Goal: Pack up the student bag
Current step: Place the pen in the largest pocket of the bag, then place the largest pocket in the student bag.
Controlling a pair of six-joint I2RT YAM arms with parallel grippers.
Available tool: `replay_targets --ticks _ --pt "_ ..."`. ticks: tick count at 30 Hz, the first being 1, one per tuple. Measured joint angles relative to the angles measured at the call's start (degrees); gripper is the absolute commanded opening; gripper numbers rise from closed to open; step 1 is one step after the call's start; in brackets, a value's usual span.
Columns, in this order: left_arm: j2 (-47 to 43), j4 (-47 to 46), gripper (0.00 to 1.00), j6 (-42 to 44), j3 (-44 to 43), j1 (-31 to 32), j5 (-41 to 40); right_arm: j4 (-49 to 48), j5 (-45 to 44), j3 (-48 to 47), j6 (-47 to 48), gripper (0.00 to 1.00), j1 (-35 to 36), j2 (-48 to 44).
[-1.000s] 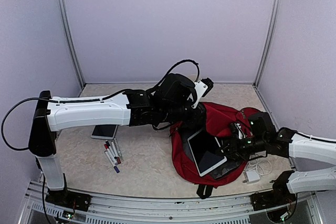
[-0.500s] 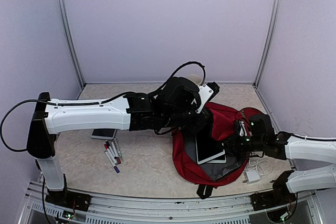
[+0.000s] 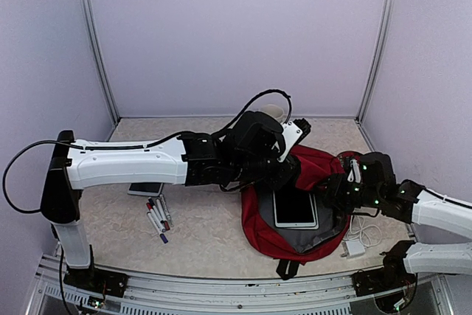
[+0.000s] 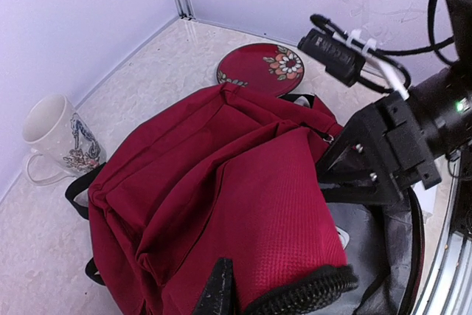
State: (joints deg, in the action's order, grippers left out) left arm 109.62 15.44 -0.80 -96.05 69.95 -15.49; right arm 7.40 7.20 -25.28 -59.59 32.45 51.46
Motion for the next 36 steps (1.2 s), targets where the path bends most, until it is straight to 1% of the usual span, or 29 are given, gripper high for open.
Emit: replay_targets --ticks 5,6,7,11,13,15,16,17,18,19,23,25,27,28,30,33,36 --pt "0.9 0.0 0.10 -0.3 0.0 -0.3 0.0 9.9 -2.1 -5.3 2.3 0.54 0.0 -5.9" --pt "1.0 0.0 0.14 -0.4 0.0 -0.4 0.1 11.2 -2.4 -6.3 2.7 0.55 0.0 -6.9" --pt "1.2 0.0 0.19 -0.6 0.0 -0.5 0.2 13.1 -3.1 -8.0 3.3 0.55 0.0 -8.2" --pt "2.2 0.6 0.53 -2.0 0.0 -0.7 0.9 16.8 -4.5 -13.6 6.6 0.57 0.0 -9.7" --pt "2.9 1.7 0.69 -2.9 -0.1 -0.9 1.8 17.5 -4.5 -16.1 8.7 0.57 0.0 -8.5" --pt "3.5 4.0 0.81 -3.9 -0.1 -1.0 3.1 17.8 -4.1 -18.2 10.9 0.57 0.0 -6.7" --pt "3.7 5.7 0.89 -4.7 -0.1 -1.0 4.0 17.9 -3.7 -19.2 12.0 0.57 0.0 -5.5" --pt "3.7 6.8 0.95 -4.7 -0.1 -1.1 4.9 17.8 -3.2 -20.1 12.9 0.57 0.0 -4.3" --pt "3.6 7.8 0.98 -4.9 0.0 -1.1 5.9 17.5 -2.8 -20.8 13.9 0.57 0.0 -2.6" --pt "3.3 8.4 0.99 -5.0 0.3 -1.1 7.1 16.9 -2.1 -21.3 14.8 0.57 0.0 -1.2" --pt "-1.6 11.0 0.99 -6.0 3.9 -1.4 11.1 13.3 0.7 -21.9 17.3 0.56 0.1 4.3" --pt "-5.1 12.1 0.99 -7.5 5.2 -3.1 12.3 11.2 1.9 -22.3 18.2 0.56 0.7 7.2" --pt "-8.4 13.2 0.99 -9.8 6.1 -7.2 12.6 9.4 2.4 -23.8 19.1 0.56 1.8 11.0" --pt "-10.1 13.7 0.99 -11.3 6.6 -10.8 12.4 8.7 2.5 -24.9 19.7 0.56 2.8 13.1" --pt "-12.1 14.0 0.99 -14.4 7.6 -20.5 11.5 7.5 2.4 -27.2 20.7 0.56 5.1 16.9" --pt "-11.3 14.0 0.99 -18.9 11.3 -35.5 9.6 6.0 2.5 -31.4 22.6 0.57 9.5 23.0" --pt "-8.5 14.5 0.99 -22.2 16.7 -45.7 7.8 5.1 2.8 -33.8 24.0 0.57 12.6 27.5"
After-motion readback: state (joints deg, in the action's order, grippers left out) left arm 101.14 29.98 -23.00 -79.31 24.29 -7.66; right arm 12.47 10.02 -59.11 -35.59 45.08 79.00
